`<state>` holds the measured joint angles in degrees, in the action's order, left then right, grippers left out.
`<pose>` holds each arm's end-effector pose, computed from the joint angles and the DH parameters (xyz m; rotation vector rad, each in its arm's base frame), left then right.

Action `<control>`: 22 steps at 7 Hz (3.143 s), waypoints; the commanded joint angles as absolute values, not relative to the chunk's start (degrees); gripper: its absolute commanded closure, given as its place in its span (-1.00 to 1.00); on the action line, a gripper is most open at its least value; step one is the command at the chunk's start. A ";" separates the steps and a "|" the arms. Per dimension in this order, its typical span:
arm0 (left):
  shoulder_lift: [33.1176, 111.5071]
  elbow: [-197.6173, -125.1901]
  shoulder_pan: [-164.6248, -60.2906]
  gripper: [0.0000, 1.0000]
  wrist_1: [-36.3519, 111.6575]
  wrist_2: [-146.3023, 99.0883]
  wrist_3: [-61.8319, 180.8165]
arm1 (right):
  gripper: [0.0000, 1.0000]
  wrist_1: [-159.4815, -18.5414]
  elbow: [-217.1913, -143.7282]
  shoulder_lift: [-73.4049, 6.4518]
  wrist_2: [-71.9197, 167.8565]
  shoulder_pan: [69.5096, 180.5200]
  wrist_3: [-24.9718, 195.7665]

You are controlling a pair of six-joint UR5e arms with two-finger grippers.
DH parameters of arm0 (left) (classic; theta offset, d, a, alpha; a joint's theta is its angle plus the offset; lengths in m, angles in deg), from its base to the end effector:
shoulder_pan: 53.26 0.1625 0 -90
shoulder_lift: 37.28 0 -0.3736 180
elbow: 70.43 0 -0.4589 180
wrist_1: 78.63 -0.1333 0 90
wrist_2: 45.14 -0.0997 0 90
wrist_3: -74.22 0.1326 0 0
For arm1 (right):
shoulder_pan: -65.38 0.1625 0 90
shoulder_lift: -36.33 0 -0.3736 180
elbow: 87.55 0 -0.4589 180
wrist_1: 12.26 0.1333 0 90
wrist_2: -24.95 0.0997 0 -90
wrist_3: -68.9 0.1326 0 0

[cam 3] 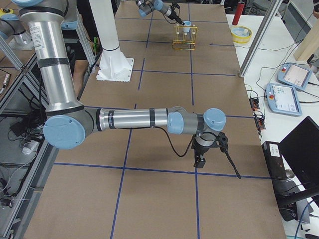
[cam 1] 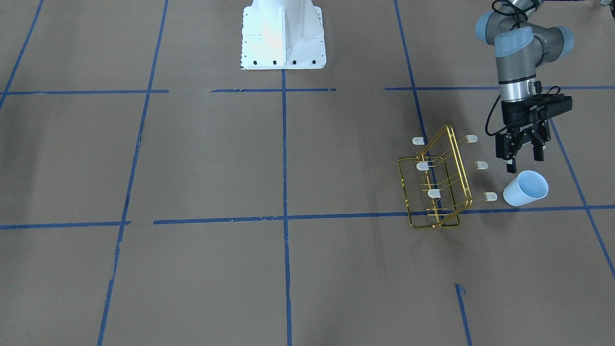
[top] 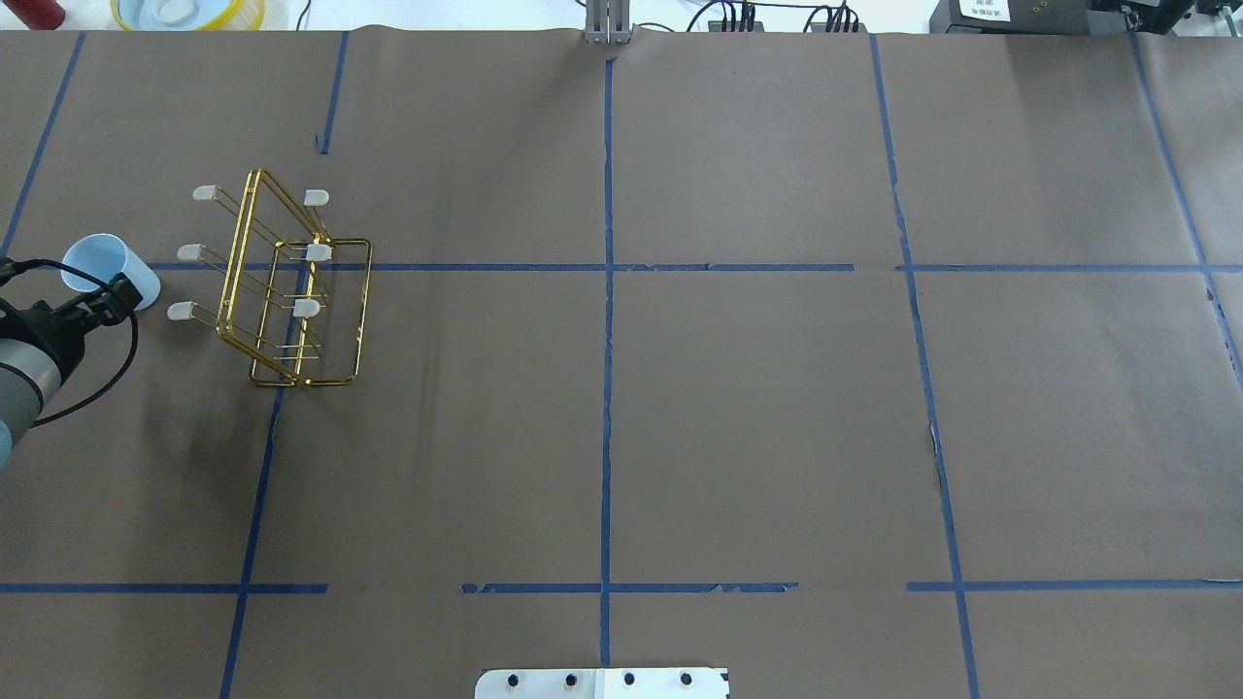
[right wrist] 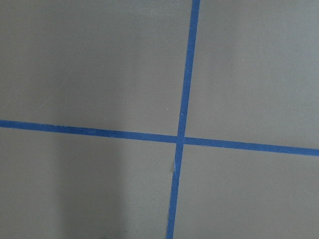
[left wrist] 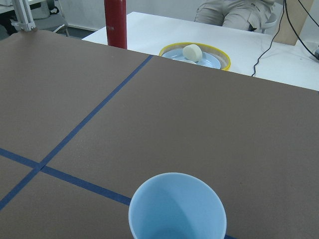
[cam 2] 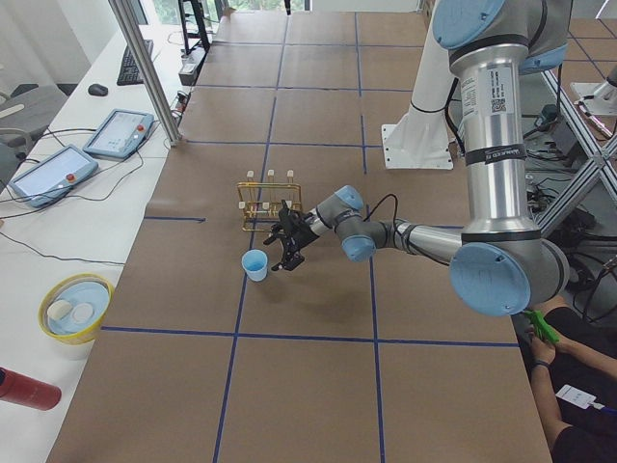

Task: Hang cup on cup holder
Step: 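Move the left gripper down onto the light-blue cup, then close the left gripper on the light-blue cup's rim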

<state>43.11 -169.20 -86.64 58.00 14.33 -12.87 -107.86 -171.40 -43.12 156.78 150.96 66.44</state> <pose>0.3471 -0.4690 0.5458 0.7368 0.5963 -0.7050 -0.0033 -0.6252 0.5954 -0.0325 -0.7300 -0.1070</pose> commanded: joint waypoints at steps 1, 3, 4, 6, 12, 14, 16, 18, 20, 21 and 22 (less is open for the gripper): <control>43.58 -166.86 -84.73 -1.00 57.96 9.90 -13.58 | -1.00 -107.89 -171.40 -43.12 156.78 150.99 66.44; 45.24 -164.66 -84.55 -1.00 57.96 5.85 -13.58 | -1.00 -107.89 -171.40 -43.12 156.78 150.99 66.44; 46.03 -163.87 -84.12 -1.00 57.96 5.49 -13.58 | -1.00 -107.89 -171.40 -43.12 156.78 150.99 66.44; 48.23 -161.59 -83.85 -1.00 57.96 5.40 -13.93 | -1.00 -107.89 -171.40 -43.12 156.78 150.99 66.44; 50.43 -156.13 -83.23 -1.00 57.96 1.98 -15.68 | -1.00 -107.80 -171.40 -43.12 156.78 150.90 66.44; 50.61 -155.78 -83.06 -1.00 57.96 1.97 -15.78 | -1.00 -107.89 -171.40 -43.12 156.78 150.90 66.44; 50.61 -155.25 -83.23 -1.00 58.22 1.97 -15.86 | -1.00 -107.80 -171.40 -43.12 156.78 150.99 66.44; 51.22 -155.25 -83.23 -1.00 58.22 1.97 -15.87 | -1.00 -107.89 -171.40 -43.12 156.78 150.90 66.44; 52.36 -154.73 -83.41 -1.00 58.22 1.97 -15.86 | -1.00 -107.89 -171.40 -43.12 156.78 150.99 66.44; 52.71 -153.68 -83.58 -1.00 58.31 1.97 -15.87 | -1.00 -107.89 -171.40 -43.12 156.78 150.99 66.44; 52.81 -152.71 -83.67 -1.00 58.57 1.97 -15.87 | -1.00 -107.80 -171.40 -43.12 156.78 150.99 66.44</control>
<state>52.54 -153.83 -83.54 58.34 1.97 -15.86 -107.87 -171.40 -43.12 156.78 150.98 66.44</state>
